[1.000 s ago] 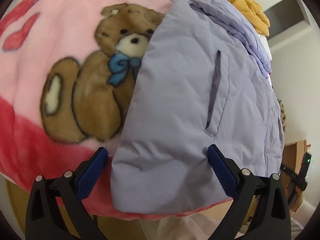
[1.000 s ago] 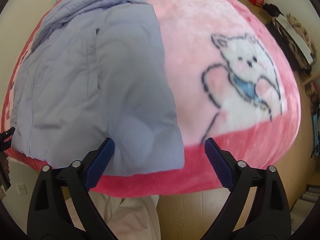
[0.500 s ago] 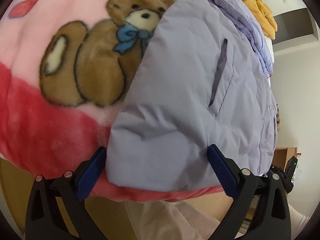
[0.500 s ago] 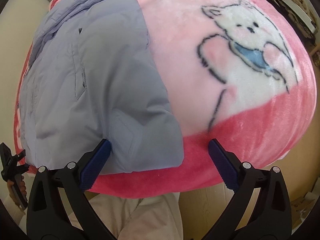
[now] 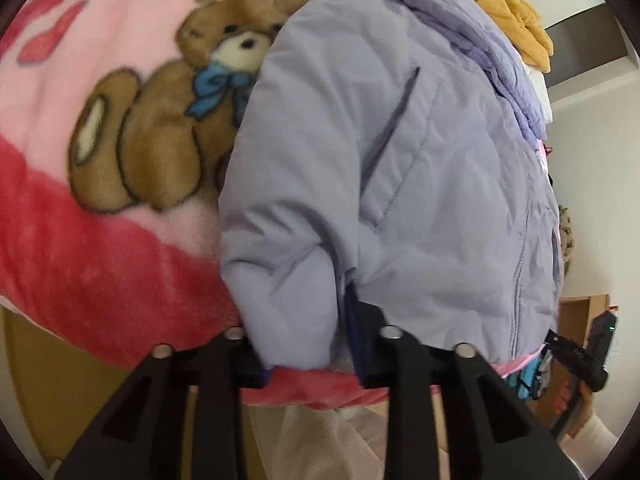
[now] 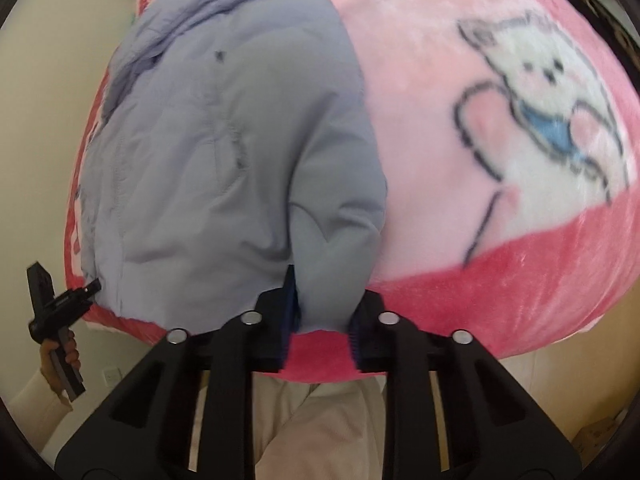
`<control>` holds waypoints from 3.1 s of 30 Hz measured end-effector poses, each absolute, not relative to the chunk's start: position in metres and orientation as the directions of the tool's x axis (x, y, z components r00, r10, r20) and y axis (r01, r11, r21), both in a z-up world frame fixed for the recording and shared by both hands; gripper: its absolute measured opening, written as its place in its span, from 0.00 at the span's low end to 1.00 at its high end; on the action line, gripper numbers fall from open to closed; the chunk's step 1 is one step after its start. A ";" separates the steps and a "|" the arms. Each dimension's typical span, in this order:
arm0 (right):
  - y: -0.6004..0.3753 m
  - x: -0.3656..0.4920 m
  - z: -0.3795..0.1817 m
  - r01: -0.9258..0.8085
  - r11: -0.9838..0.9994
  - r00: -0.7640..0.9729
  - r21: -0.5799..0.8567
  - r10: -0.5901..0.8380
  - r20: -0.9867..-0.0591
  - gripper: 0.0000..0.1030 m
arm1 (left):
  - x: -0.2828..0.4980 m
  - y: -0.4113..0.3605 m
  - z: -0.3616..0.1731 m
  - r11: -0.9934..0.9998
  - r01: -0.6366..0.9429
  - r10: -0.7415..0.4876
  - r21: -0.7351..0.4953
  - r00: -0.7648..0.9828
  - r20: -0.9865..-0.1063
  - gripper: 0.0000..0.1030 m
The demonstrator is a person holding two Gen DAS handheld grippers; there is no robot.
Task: Fold large clothes
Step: 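Lift the jacket edge with both tools and fold it over the body, then release the jacket and press the folded bundle flat with both tools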
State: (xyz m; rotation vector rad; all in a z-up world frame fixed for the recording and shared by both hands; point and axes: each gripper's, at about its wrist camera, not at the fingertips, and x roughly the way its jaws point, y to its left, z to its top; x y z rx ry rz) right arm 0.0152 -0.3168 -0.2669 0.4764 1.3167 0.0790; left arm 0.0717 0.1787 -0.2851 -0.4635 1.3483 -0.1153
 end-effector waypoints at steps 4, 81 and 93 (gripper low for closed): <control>-0.313 0.017 -0.229 0.174 0.912 0.318 0.372 0.306 -0.898 0.16 | 0.071 0.182 -0.265 0.889 -0.220 -0.333 -0.401 0.291 -0.897 0.18; -0.336 0.582 -0.191 0.080 0.969 0.603 0.233 0.139 -0.785 0.92 | 0.655 0.099 -0.191 0.998 -0.055 0.022 -0.009 0.539 -0.842 0.95; -0.259 0.511 -0.133 -0.348 0.936 0.646 0.049 0.277 -0.711 0.84 | 0.586 0.081 -0.128 0.978 0.198 -0.174 -0.061 0.625 -0.761 0.95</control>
